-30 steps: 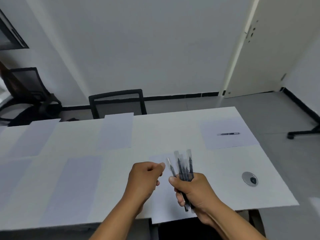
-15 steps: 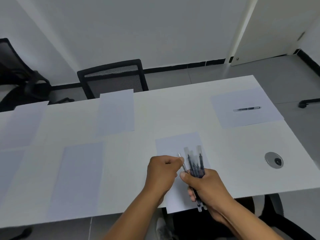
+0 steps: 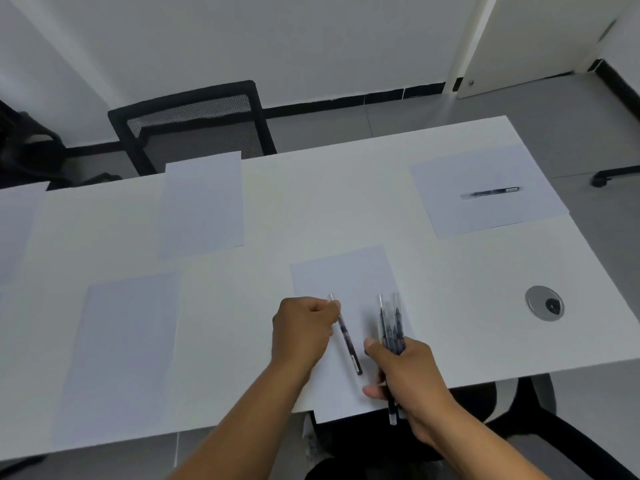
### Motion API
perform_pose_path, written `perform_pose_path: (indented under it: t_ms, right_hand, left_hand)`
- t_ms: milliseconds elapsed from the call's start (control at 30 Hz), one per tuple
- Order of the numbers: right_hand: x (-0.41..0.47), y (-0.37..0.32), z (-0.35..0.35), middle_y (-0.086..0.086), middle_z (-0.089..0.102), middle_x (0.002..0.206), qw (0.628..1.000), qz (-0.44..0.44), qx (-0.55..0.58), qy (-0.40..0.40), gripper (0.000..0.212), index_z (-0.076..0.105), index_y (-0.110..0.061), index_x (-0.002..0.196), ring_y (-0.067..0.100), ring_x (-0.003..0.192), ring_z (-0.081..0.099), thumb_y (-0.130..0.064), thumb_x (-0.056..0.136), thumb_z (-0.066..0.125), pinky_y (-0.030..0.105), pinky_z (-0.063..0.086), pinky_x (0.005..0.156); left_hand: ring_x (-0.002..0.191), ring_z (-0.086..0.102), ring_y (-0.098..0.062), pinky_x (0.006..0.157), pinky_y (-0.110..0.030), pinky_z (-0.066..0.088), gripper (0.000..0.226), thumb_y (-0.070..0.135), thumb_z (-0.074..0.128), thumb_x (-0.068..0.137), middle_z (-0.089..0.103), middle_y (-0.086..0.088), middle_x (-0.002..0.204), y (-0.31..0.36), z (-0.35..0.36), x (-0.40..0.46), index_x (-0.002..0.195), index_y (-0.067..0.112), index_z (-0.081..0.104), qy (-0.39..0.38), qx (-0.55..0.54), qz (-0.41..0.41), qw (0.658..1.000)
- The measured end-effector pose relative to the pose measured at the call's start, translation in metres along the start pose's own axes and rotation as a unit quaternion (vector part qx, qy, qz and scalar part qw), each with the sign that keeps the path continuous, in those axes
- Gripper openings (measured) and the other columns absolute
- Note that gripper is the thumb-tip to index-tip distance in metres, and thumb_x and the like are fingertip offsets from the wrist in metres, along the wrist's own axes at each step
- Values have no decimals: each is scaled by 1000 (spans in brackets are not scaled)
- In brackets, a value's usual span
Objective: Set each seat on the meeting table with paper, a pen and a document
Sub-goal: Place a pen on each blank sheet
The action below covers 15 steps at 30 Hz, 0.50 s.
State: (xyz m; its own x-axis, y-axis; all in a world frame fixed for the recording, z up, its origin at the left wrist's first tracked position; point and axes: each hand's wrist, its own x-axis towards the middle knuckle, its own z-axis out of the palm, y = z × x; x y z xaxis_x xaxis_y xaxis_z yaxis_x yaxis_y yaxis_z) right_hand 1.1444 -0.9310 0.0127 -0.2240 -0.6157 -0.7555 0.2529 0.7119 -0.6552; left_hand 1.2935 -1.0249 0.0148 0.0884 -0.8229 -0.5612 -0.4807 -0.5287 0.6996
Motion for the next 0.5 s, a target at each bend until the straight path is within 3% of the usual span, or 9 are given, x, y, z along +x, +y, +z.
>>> perform_pose_path:
  t_ms: [67,200,267,367,500]
  right_hand:
    - [3,4,-5,9,46,70,1000,10,3,2,21,68,-6,91,26,68,53,-24,99,75,38,67,68]
    - [4,12,-11,13,50,72,1000,30,8,2,19,68,-6,91,28,68,55,-22,98,75,36,65,65]
    - [3,17,-12,14,52,72,999,45,18,0,18,69,-6,92,27,67,55,-22,98,76,38,65,65]
    - [1,21,-13,14,52,70,999,50,19,-3,18,69,-7,90,26,66,56,-21,97,77,39,65,64]
    - [-2,17,-15,15,54,71,998,58,9,-4,19,69,-5,92,32,69,61,-22,98,76,31,61,54]
  left_hand:
    - [55,51,-17,63,-30,43,44,38,74,94,63,-16,64,-6,5,12,68,3,68,12,58,11,998]
    - [52,45,-26,56,-31,37,50,34,70,97,49,-9,53,-15,18,31,60,4,55,41,149,26,988]
    - [59,55,-36,61,-36,48,48,33,70,98,54,-11,56,-20,25,38,61,6,54,48,169,22,984]
    - [94,69,-35,83,-44,59,38,30,71,97,67,-2,90,-23,32,43,79,-1,60,62,173,26,983]
    - [97,71,-36,78,-39,52,32,35,69,98,76,-8,96,-32,39,53,92,4,73,59,202,28,977]
